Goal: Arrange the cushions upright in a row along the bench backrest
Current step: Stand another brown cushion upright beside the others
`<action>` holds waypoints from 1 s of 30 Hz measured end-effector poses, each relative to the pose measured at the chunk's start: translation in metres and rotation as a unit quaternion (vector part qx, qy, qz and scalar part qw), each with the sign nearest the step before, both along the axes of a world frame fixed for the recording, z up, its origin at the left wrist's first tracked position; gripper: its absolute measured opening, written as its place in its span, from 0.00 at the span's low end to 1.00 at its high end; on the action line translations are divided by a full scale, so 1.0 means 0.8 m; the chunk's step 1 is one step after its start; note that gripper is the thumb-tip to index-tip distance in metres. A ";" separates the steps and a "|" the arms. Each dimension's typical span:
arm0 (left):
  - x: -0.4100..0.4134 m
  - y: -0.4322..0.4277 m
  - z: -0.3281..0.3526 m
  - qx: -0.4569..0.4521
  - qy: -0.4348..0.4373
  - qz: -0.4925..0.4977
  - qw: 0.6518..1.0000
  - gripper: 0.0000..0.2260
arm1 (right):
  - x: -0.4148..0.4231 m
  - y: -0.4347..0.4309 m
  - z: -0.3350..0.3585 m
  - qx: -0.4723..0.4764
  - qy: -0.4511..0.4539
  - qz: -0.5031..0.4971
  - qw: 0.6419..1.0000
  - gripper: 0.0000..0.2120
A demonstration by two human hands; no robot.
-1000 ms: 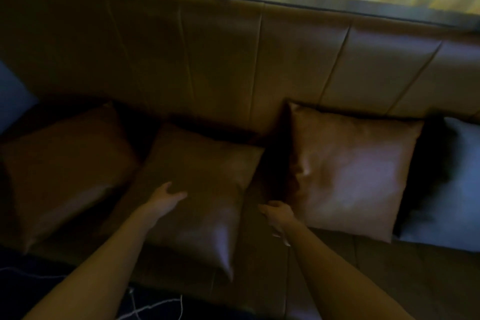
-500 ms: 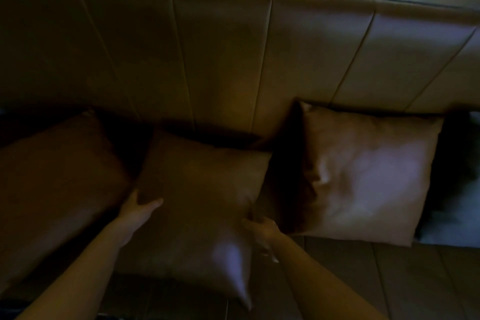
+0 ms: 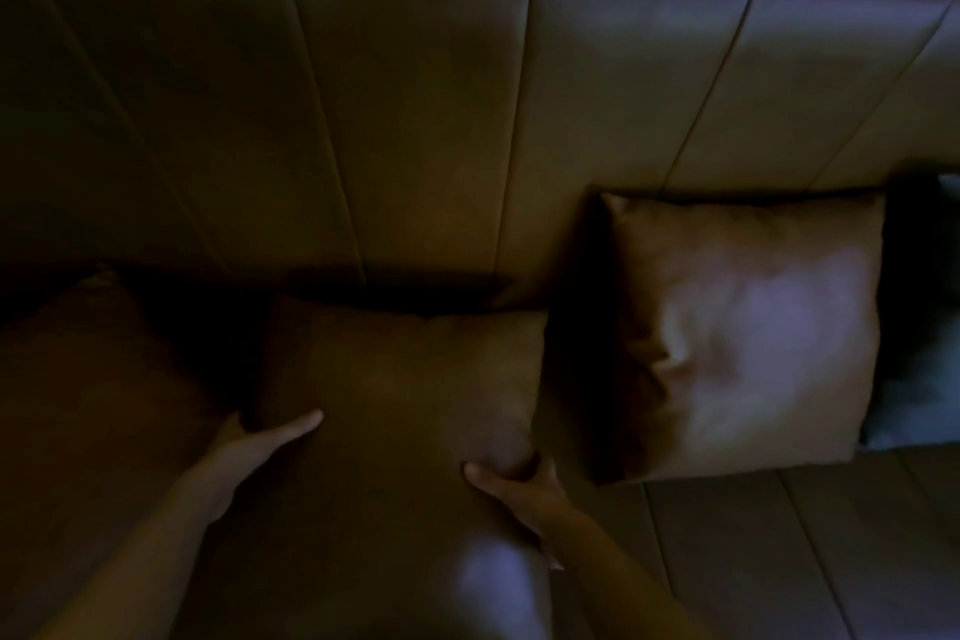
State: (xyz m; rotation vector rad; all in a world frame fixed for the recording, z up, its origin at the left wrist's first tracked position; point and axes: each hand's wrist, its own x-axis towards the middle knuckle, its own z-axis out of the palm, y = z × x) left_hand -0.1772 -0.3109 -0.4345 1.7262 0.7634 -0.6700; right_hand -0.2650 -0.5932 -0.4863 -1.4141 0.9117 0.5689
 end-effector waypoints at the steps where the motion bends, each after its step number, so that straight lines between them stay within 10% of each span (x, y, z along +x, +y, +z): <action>1: 0.001 -0.001 -0.003 -0.002 -0.003 -0.002 1.000 0.46 | -0.001 0.001 0.000 0.001 -0.005 0.002 1.000 0.66; 13: -0.004 0.000 0.056 -0.088 -0.069 -0.003 0.994 0.64 | 0.019 -0.015 0.075 0.015 -0.112 -0.045 0.993 0.67; 30: 0.067 -0.059 0.034 -0.119 -0.147 0.014 0.982 0.46 | 0.103 -0.049 0.049 -0.059 -0.126 -0.068 0.988 0.59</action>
